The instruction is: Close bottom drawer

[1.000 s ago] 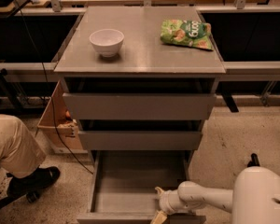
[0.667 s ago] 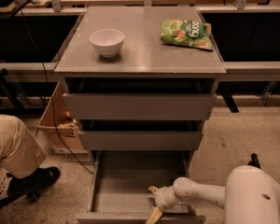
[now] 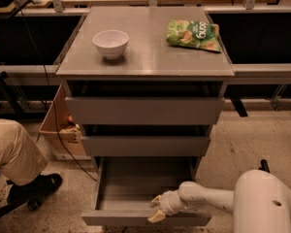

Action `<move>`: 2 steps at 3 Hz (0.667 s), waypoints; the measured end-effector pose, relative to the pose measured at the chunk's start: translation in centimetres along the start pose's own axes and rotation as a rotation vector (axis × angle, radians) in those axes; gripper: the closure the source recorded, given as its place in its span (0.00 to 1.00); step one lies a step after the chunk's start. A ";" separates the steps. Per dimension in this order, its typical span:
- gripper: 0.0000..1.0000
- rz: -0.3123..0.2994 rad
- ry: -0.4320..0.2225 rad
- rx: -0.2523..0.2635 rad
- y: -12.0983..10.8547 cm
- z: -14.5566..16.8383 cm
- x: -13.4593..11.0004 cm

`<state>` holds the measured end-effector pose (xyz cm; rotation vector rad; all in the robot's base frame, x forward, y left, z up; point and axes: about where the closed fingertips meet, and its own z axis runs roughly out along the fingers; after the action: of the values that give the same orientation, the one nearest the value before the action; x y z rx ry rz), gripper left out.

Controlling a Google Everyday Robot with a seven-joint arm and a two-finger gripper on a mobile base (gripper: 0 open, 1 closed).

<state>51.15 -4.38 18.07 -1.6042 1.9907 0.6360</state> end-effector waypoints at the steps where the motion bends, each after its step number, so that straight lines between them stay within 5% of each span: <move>1: 0.96 -0.009 -0.002 0.002 -0.4 -0.2 -0.7; 2: 1.00 -0.059 -0.013 0.015 -3.4 0.6 -3.2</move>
Offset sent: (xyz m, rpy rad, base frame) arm 0.1398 0.0692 0.0411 0.0105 -0.1746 0.1067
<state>55.16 -2.24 19.50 -1.6395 1.9268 0.6056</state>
